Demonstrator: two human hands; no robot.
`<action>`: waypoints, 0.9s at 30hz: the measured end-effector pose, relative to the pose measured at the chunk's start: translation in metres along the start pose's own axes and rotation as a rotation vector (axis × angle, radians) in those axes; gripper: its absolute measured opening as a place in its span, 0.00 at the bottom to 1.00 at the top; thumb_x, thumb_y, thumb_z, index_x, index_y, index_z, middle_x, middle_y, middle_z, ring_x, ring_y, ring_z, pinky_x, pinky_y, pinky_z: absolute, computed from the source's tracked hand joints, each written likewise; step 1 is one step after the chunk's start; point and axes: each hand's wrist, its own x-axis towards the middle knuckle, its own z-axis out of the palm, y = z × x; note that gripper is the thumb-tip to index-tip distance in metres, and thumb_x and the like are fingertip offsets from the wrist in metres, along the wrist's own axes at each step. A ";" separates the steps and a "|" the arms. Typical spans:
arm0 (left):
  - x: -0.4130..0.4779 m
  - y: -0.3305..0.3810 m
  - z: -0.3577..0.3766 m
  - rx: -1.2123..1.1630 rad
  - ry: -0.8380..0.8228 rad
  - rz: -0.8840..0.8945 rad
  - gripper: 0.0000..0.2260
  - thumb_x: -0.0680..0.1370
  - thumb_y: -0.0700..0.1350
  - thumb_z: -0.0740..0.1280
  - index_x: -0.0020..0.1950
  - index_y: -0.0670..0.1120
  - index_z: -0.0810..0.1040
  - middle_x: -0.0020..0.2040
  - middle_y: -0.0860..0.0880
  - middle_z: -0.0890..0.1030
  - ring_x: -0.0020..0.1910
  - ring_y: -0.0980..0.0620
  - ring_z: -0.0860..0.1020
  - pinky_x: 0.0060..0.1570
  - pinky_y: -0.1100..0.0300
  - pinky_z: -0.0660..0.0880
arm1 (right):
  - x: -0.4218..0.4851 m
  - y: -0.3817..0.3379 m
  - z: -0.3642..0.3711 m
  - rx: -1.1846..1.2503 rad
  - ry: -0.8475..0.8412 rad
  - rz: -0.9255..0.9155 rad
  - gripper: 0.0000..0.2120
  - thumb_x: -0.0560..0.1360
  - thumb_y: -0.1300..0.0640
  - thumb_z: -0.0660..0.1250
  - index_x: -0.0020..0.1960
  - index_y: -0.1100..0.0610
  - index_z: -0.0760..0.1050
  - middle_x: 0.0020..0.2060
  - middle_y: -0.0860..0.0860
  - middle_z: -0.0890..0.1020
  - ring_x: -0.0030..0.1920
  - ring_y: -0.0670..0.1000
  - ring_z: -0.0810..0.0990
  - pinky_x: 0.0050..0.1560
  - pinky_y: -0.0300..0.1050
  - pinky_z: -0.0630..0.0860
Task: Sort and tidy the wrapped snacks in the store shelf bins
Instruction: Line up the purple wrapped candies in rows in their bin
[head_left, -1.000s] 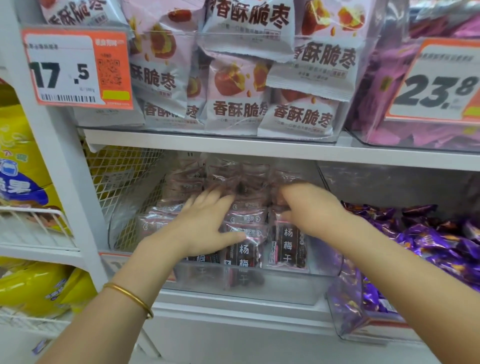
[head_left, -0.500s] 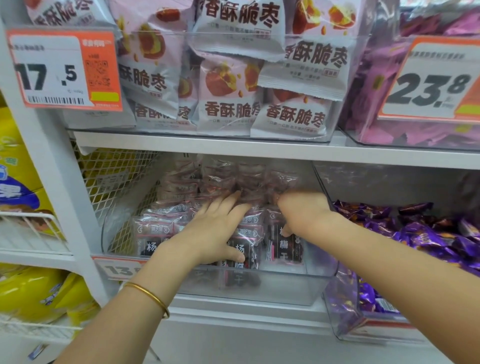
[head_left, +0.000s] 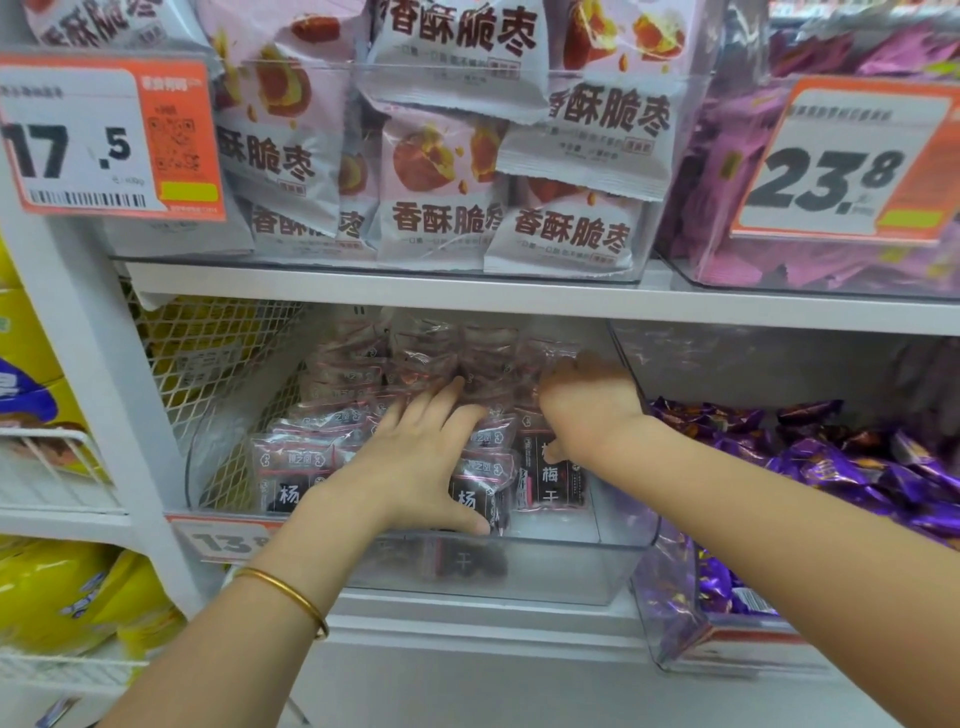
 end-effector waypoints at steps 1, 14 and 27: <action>0.000 0.000 0.000 0.004 0.005 -0.004 0.46 0.64 0.66 0.71 0.74 0.53 0.50 0.76 0.51 0.45 0.75 0.48 0.47 0.74 0.47 0.47 | 0.000 0.001 0.001 -0.066 0.024 0.003 0.21 0.72 0.48 0.70 0.58 0.59 0.71 0.56 0.56 0.73 0.59 0.59 0.70 0.54 0.50 0.69; -0.001 -0.004 0.001 0.063 0.019 -0.006 0.47 0.68 0.66 0.68 0.76 0.52 0.44 0.77 0.52 0.41 0.76 0.52 0.43 0.73 0.46 0.42 | 0.005 -0.001 0.012 0.028 0.122 0.065 0.25 0.70 0.50 0.73 0.59 0.63 0.69 0.54 0.57 0.74 0.52 0.56 0.76 0.42 0.46 0.65; 0.000 -0.007 0.003 0.086 0.045 0.008 0.46 0.67 0.68 0.65 0.76 0.52 0.46 0.77 0.50 0.43 0.76 0.50 0.46 0.73 0.46 0.45 | -0.016 -0.004 -0.010 0.153 0.163 0.008 0.25 0.68 0.49 0.74 0.59 0.61 0.71 0.52 0.56 0.77 0.50 0.58 0.78 0.39 0.47 0.73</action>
